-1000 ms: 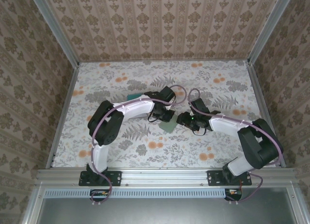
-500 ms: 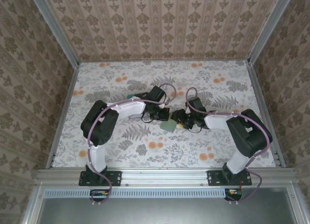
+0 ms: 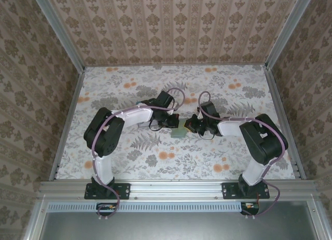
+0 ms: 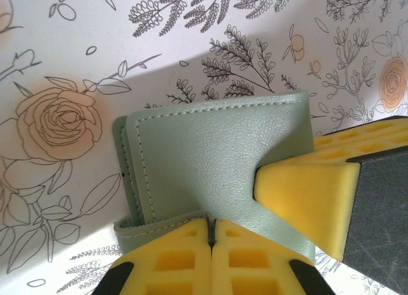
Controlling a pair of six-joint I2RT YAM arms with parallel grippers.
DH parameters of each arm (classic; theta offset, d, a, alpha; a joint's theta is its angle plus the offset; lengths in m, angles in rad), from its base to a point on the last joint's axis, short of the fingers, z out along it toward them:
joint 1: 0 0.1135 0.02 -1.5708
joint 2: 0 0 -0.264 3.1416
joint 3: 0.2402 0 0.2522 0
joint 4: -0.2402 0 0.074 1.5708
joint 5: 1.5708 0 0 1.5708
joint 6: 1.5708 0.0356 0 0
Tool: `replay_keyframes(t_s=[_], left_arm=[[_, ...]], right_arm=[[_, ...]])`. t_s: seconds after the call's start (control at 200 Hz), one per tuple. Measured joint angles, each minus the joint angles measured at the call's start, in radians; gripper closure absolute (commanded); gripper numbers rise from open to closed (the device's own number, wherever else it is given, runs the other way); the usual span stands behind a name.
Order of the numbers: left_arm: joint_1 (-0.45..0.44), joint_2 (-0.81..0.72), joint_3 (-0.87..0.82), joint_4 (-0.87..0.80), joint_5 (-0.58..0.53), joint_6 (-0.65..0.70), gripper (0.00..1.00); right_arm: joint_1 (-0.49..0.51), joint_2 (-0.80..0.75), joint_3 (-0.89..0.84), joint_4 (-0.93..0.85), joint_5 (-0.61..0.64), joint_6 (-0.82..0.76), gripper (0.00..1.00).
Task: Take the credit cards out of the card holder
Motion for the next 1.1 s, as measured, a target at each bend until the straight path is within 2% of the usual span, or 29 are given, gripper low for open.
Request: replay_keyframes(t_s=[0.21,0.525,0.69,0.93,1.1], left_arm=[[0.002,-0.039,-0.042,0.026,0.006,-0.004,1.0],[0.022,-0.063,-0.047,-0.036,-0.038,-0.018,1.0],[-0.012,-0.063,0.011,-0.072,-0.037,-0.018,1.0],[-0.031,-0.075,0.051,-0.099,-0.029,-0.029,1.0],[-0.034,-0.098,0.092,-0.122,-0.026,-0.029,1.0]], right_arm=[[-0.015,-0.019,-0.016,-0.004,-0.026,-0.017,1.0],[-0.07,-0.067,-0.072,-0.013,-0.024,-0.04,1.0],[-0.072,-0.069,-0.072,-0.043,-0.01,-0.076,0.48],[-0.079,-0.155,-0.036,-0.212,0.064,-0.176,0.26],[-0.079,-0.204,-0.018,-0.294,0.089,-0.228,0.26]])
